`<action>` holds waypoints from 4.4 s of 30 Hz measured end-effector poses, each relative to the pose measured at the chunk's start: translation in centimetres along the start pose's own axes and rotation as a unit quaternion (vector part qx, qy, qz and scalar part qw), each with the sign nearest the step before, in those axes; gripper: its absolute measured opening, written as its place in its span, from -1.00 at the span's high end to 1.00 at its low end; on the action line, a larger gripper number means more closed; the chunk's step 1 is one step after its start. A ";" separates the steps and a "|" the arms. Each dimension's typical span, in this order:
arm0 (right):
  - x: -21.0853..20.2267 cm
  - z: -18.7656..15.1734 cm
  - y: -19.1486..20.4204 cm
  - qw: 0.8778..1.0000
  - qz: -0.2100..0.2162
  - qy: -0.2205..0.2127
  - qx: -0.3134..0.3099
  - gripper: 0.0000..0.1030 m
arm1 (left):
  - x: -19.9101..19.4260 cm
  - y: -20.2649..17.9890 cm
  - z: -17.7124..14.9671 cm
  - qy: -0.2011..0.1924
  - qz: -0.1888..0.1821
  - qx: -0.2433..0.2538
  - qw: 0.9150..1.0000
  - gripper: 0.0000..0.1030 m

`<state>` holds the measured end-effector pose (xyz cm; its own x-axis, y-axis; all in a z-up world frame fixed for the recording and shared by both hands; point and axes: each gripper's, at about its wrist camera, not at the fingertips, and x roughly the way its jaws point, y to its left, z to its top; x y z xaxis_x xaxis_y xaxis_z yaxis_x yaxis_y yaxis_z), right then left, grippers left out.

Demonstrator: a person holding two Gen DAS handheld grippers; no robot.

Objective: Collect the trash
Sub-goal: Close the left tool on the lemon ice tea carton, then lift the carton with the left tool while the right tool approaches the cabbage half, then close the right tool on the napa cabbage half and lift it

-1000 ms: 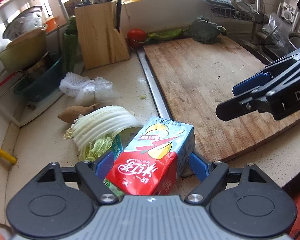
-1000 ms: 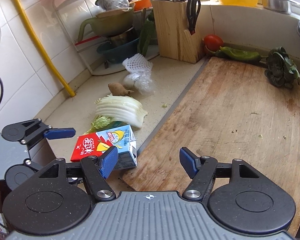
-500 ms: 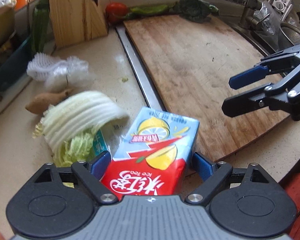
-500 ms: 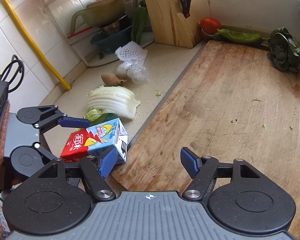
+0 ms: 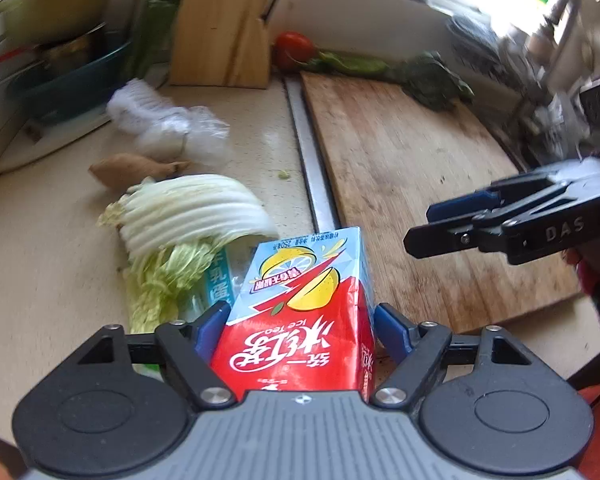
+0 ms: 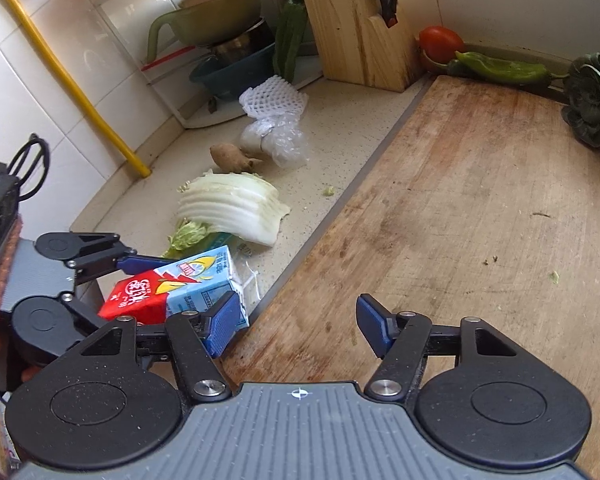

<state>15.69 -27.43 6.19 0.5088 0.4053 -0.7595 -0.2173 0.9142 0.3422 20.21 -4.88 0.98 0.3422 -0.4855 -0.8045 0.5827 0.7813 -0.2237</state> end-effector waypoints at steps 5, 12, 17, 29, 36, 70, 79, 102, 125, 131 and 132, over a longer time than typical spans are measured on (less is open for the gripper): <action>1.0 0.7 0.2 1.000 0.009 0.009 -0.013 -0.38 | -1.0 1.8 -1.6 -0.028 0.025 -0.078 0.996 -0.35; 2.7 1.6 1.4 0.998 0.021 0.023 -0.047 -0.38 | -0.5 2.3 -3.2 -0.037 0.060 -0.113 0.991 -0.35; 3.9 2.2 2.6 0.995 0.016 0.031 -0.093 -0.38 | 1.3 2.5 -3.0 -0.014 0.088 -0.115 0.989 -0.36; 6.0 3.9 2.9 0.989 0.008 0.044 -0.141 -0.38 | 1.1 2.4 -2.2 -0.041 0.108 -0.130 0.985 -0.34; 8.1 5.4 5.0 0.979 0.027 0.044 -0.199 -0.40 | -1.7 3.5 -2.9 -0.077 0.111 -0.172 0.976 -0.32; 13.2 5.0 10.3 0.928 -0.027 -0.031 -0.370 -0.30 | -0.4 3.6 -6.0 -0.063 0.119 -0.222 0.966 -0.27; 14.8 6.1 10.6 0.935 -0.006 -0.019 -0.354 -0.27 | 0.2 4.2 -6.5 -0.059 0.104 -0.241 0.963 -0.25; 14.8 11.1 4.1 0.992 0.065 0.023 -0.106 0.00 | 0.3 4.7 -6.3 -0.063 0.103 -0.244 0.962 -0.26; 8.7 8.8 -3.8 0.989 0.127 0.006 0.080 0.42 | -1.2 4.5 -6.2 -0.096 0.118 -0.262 0.953 -0.25; 8.0 8.8 -4.0 0.989 0.123 -0.005 0.077 0.42 | -1.4 3.8 -5.4 -0.096 0.139 -0.248 0.954 -0.25; 7.9 8.7 -4.0 0.990 0.122 -0.006 0.075 0.42 | -1.4 3.7 -5.2 -0.098 0.141 -0.247 0.954 -0.25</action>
<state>27.79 -27.94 3.61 0.4658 0.6127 -0.6385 -0.2089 0.7773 0.5934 18.04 0.79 -1.60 0.5925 -0.2557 -0.7639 0.0454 0.9574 -0.2852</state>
